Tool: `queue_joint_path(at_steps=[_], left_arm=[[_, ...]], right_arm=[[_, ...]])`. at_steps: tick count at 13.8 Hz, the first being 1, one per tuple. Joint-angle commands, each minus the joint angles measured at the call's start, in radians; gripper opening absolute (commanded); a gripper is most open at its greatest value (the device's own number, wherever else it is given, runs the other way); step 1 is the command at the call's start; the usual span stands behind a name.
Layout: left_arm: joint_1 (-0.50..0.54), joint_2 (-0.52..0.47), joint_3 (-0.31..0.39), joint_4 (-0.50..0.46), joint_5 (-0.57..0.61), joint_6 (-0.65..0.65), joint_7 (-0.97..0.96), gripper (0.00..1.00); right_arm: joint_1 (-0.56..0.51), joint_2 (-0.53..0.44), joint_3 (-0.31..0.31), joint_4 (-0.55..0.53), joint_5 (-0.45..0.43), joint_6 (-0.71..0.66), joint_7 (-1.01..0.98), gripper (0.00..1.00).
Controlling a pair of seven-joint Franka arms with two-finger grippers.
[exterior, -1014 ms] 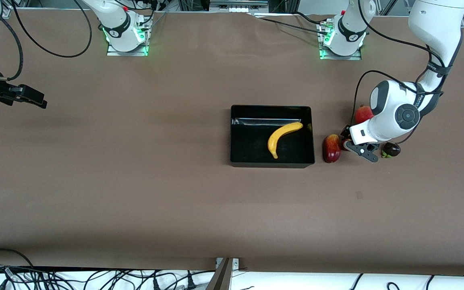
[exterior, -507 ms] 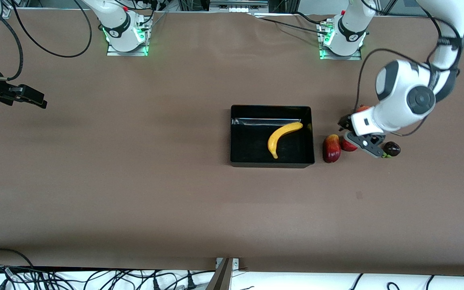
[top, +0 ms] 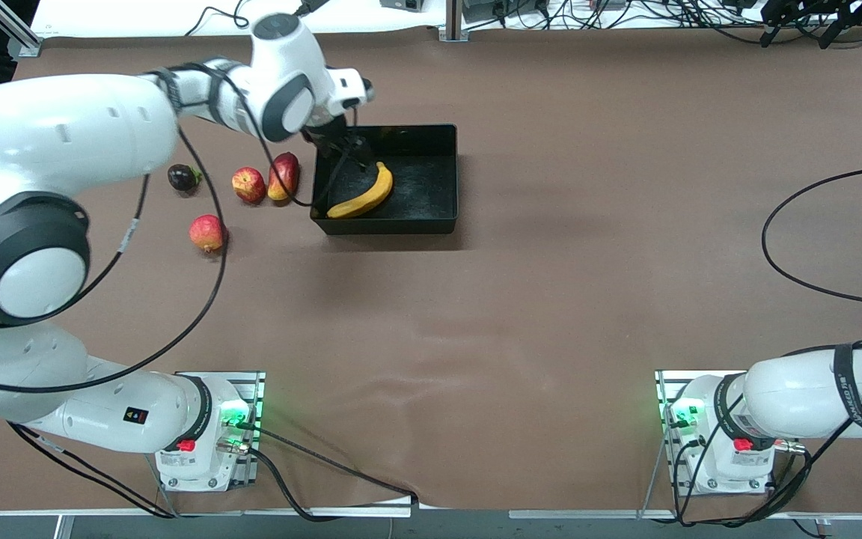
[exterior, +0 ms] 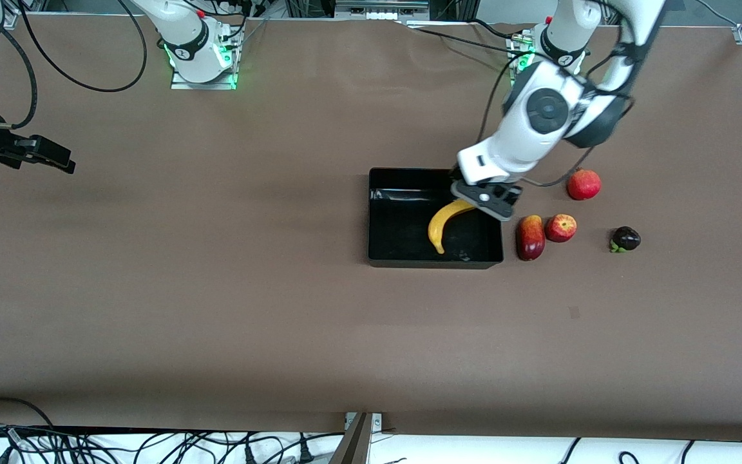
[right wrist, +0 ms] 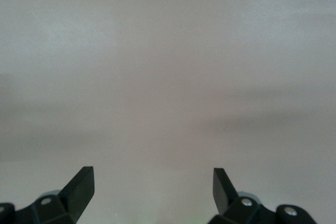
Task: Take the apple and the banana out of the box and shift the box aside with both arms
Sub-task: 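Move the left gripper back to the tray and grasp the banana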
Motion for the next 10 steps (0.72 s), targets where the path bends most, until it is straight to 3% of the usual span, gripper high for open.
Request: queue_joint_path(at_steps=[1,3,10], left_arm=[[-0.02,0.091,0.008,0.015,0.081,0.087,0.001,1.0],[-0.022,0.111,0.01,0.012,0.13,0.104,0.0,1.0],[-0.043,0.221,0.017,-0.016,0.135,0.214,-0.011,1.0]], right_arm=[[-0.009,0.007,0.007,0.02,0.006,-0.018,-0.014,1.0],[-0.009,0.007,0.007,0.02,0.004,-0.018,-0.014,1.0],[-0.009,0.007,0.007,0.02,0.004,-0.018,-0.014,1.0]])
